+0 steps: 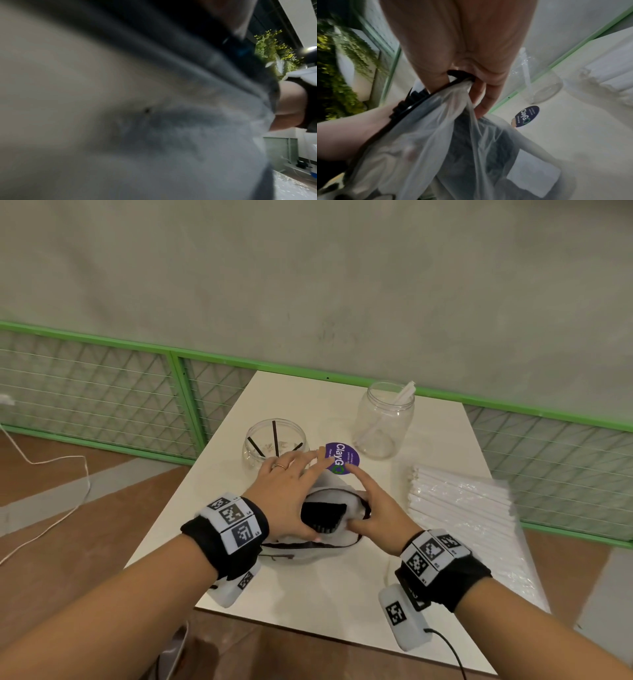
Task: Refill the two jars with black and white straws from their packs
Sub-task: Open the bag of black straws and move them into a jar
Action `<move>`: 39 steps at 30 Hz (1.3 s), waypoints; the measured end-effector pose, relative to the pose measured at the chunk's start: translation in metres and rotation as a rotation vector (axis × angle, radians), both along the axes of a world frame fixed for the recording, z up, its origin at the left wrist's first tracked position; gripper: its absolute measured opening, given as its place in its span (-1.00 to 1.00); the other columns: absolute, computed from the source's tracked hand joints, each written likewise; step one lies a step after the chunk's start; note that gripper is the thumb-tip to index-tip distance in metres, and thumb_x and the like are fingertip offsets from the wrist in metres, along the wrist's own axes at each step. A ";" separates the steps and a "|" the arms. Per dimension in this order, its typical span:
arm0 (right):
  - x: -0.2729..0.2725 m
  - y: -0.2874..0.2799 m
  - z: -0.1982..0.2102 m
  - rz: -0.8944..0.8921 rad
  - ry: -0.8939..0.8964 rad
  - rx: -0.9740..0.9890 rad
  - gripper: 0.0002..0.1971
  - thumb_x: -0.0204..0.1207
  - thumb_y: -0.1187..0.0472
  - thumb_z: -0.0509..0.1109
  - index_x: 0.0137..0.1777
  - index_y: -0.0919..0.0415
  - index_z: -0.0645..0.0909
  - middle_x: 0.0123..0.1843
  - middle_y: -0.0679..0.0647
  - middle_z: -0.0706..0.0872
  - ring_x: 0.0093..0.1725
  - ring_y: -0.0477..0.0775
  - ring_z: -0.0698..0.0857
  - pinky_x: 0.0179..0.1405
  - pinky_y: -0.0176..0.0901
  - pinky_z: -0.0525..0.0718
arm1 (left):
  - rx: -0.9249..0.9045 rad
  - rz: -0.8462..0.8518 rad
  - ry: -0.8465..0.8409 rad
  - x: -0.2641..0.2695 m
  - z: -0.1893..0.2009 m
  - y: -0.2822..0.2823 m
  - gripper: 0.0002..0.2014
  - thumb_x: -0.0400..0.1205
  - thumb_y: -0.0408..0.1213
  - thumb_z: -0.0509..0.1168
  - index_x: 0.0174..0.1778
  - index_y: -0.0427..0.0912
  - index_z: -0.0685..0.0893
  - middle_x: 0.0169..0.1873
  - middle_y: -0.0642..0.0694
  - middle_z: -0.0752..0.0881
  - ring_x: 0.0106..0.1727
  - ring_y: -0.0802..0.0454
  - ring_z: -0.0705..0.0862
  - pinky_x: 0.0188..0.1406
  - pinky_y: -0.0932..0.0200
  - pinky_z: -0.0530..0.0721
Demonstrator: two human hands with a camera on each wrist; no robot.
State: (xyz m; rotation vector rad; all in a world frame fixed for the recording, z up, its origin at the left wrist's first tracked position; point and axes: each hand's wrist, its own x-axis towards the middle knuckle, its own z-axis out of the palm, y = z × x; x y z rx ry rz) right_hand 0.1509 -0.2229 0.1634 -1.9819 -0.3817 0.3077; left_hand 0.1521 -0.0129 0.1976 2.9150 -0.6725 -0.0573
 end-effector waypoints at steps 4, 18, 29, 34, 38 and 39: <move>0.003 0.007 0.015 0.067 -0.038 0.081 -0.22 0.22 0.46 0.24 0.48 -0.08 0.38 0.37 0.08 0.65 0.29 -0.06 0.67 0.23 -0.14 0.66 | -0.096 -0.033 0.096 -0.004 0.008 0.002 0.08 0.27 0.32 0.40 0.58 0.25 -0.13 0.50 0.08 0.37 0.56 0.00 0.23 0.57 -0.30 -0.07; 0.006 0.000 -0.001 -0.138 0.135 0.163 -0.49 0.44 0.63 0.15 0.15 -0.01 0.45 0.06 0.29 0.71 -0.18 0.10 0.59 -0.24 -0.17 0.56 | -0.107 0.029 0.063 -0.003 -0.003 0.008 -0.18 0.24 0.62 -0.05 0.33 0.27 0.46 0.27 0.18 0.58 0.37 0.05 0.41 0.50 -0.21 0.13; -0.010 -0.013 -0.007 -0.002 -0.569 -0.278 -0.33 0.27 0.57 0.00 0.18 -0.08 0.61 0.28 -0.12 0.37 0.16 -0.05 0.54 0.13 -0.56 0.39 | -0.313 0.110 0.137 0.020 0.000 0.004 -0.73 0.69 -0.01 0.12 0.09 0.02 0.69 -0.05 -0.04 0.76 0.02 -0.04 0.66 -0.02 0.10 0.51; -0.013 -0.014 0.002 -0.014 -0.310 -0.243 -0.53 0.48 0.02 0.14 0.34 0.08 0.61 0.12 -0.11 0.55 0.02 -0.30 0.52 0.04 -0.53 0.36 | -0.390 0.149 0.139 0.016 0.004 0.008 -0.74 0.64 0.02 0.21 0.15 0.04 0.67 0.07 0.06 0.71 0.13 0.03 0.62 0.18 0.02 0.55; -0.014 -0.012 0.003 0.024 -0.265 -0.311 -0.19 0.22 -0.44 0.33 0.43 -0.02 0.46 0.15 -0.20 0.45 0.16 -0.28 0.49 0.16 -0.47 0.42 | -0.273 0.226 0.208 0.016 0.005 0.029 -0.70 0.62 0.09 0.19 0.11 0.02 0.66 0.05 0.00 0.69 0.13 -0.03 0.60 0.16 -0.01 0.55; -0.014 -0.009 0.001 0.034 -0.268 -0.332 -0.13 0.16 -0.45 0.38 0.46 -0.04 0.42 0.15 -0.20 0.41 0.20 -0.21 0.48 0.22 -0.39 0.44 | -0.342 0.236 0.235 0.014 0.004 0.031 -0.73 0.65 0.00 0.19 0.07 -0.05 0.69 0.00 -0.05 0.71 0.09 -0.06 0.62 0.13 0.01 0.55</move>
